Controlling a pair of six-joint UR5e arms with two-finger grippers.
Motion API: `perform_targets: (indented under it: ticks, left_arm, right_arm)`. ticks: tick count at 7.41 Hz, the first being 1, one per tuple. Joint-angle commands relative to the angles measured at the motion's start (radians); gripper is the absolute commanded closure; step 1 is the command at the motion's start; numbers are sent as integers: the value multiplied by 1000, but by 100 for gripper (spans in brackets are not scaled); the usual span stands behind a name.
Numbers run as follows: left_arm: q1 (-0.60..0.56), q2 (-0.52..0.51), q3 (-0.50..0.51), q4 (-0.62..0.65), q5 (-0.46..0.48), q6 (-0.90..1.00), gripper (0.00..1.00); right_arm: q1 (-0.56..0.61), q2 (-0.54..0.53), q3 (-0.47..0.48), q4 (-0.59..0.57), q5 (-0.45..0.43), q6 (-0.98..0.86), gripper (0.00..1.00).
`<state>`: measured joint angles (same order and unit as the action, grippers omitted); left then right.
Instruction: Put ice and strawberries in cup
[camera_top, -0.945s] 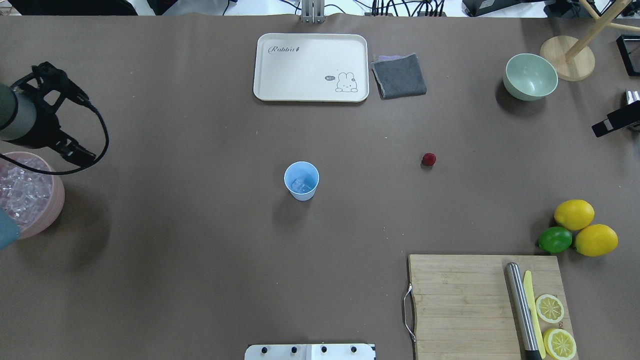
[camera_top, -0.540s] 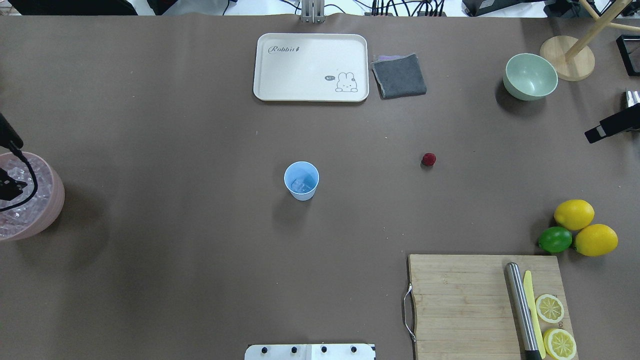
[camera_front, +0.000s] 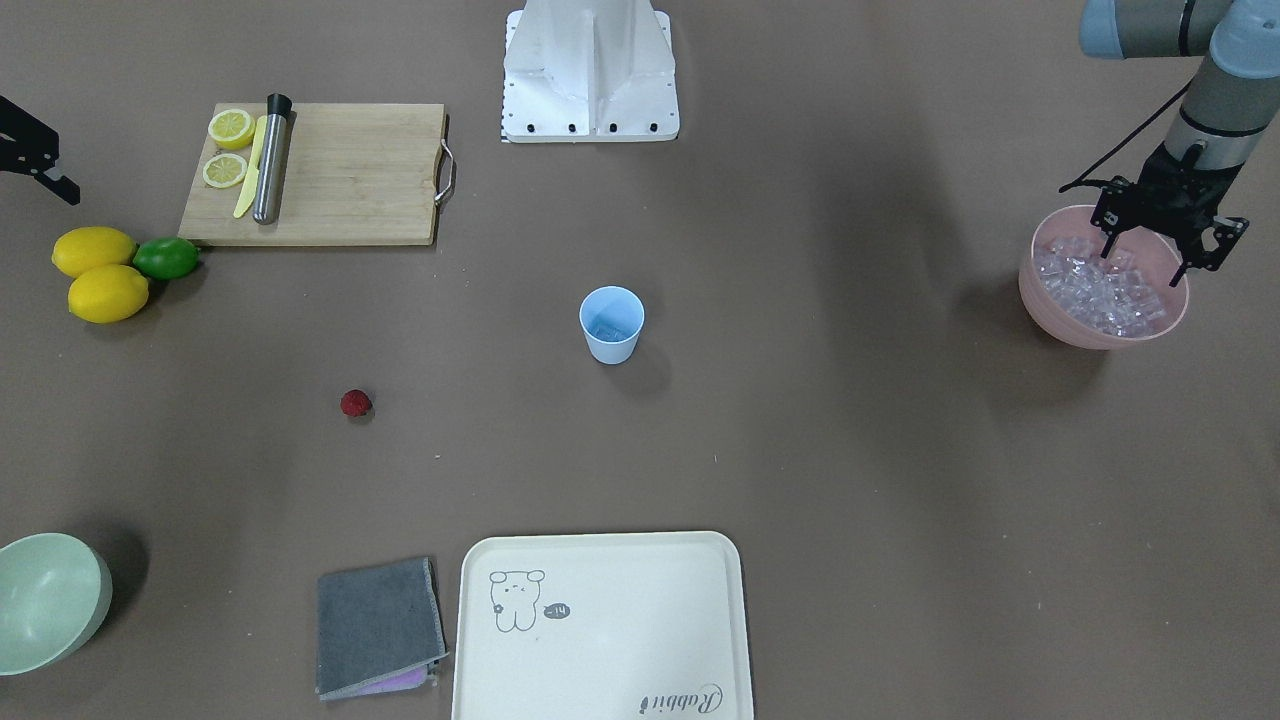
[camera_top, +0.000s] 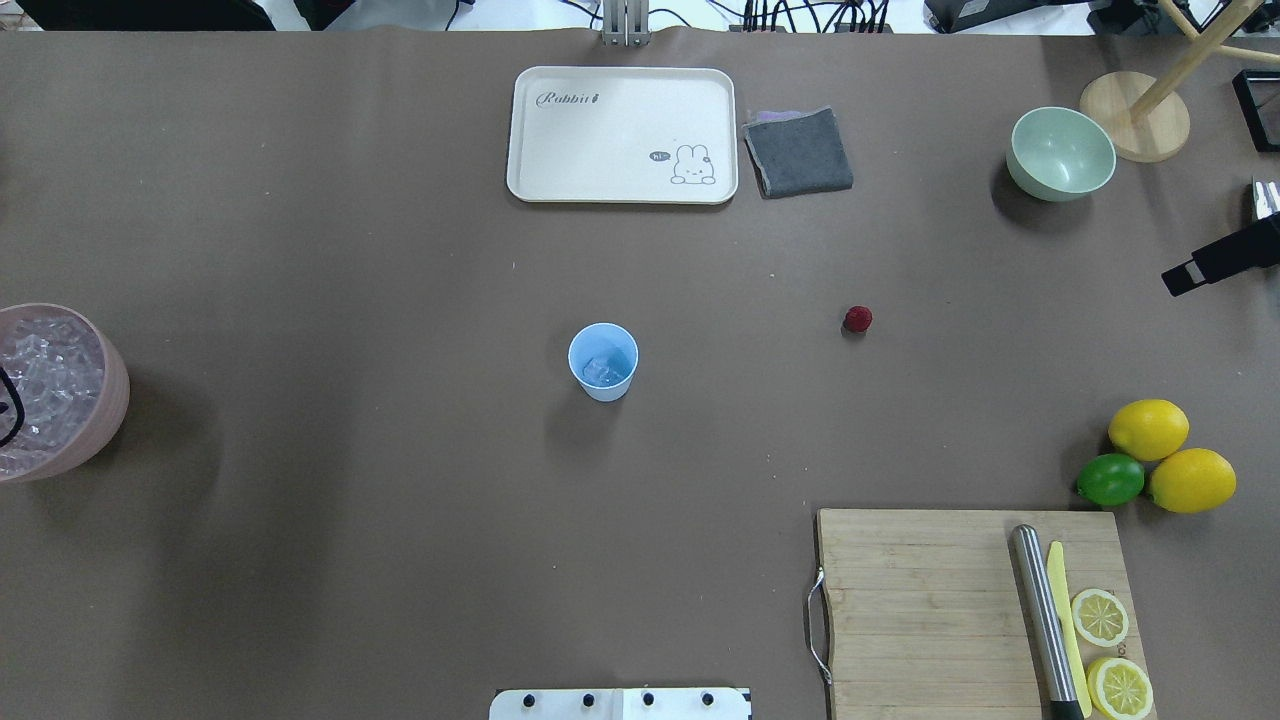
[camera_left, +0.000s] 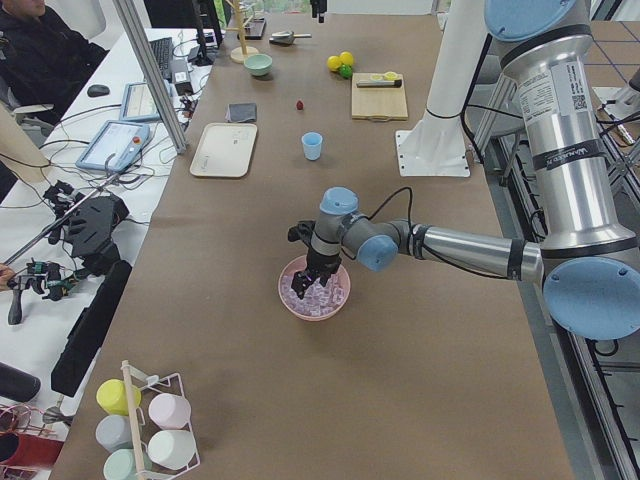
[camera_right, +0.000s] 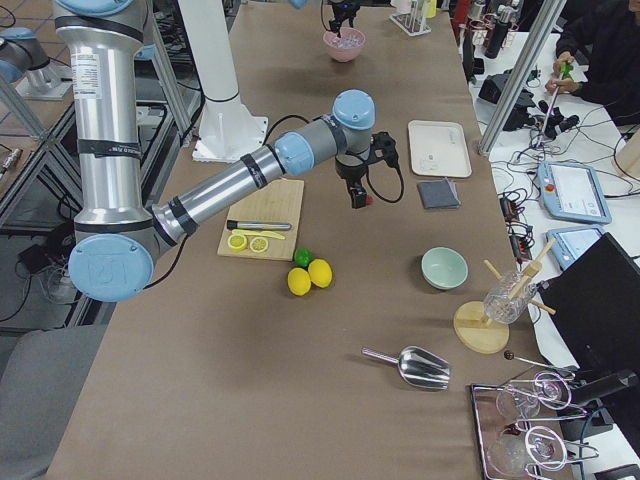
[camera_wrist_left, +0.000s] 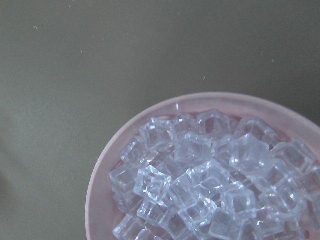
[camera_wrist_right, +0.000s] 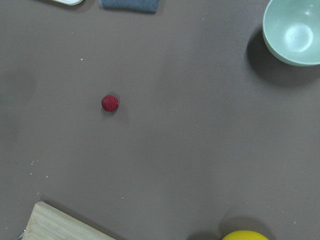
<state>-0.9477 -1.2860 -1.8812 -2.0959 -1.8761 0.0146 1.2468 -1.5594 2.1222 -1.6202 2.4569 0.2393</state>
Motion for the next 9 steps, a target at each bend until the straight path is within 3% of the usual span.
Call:
perform_targets:
  ticks: [1,6,9]
  left_arm:
    - [12,5,19,-21,-3,-50,16]
    - [50,11,42,-19,-8,-122,16]
    - [66,23,50,-21,-15,-142,22]
  right_arm:
    - [-1,-4,10,-1,1,0,0]
    - [-4,-5,8,-1,1,0,0]
    - [-4,-5,10,-1,2,1,0]
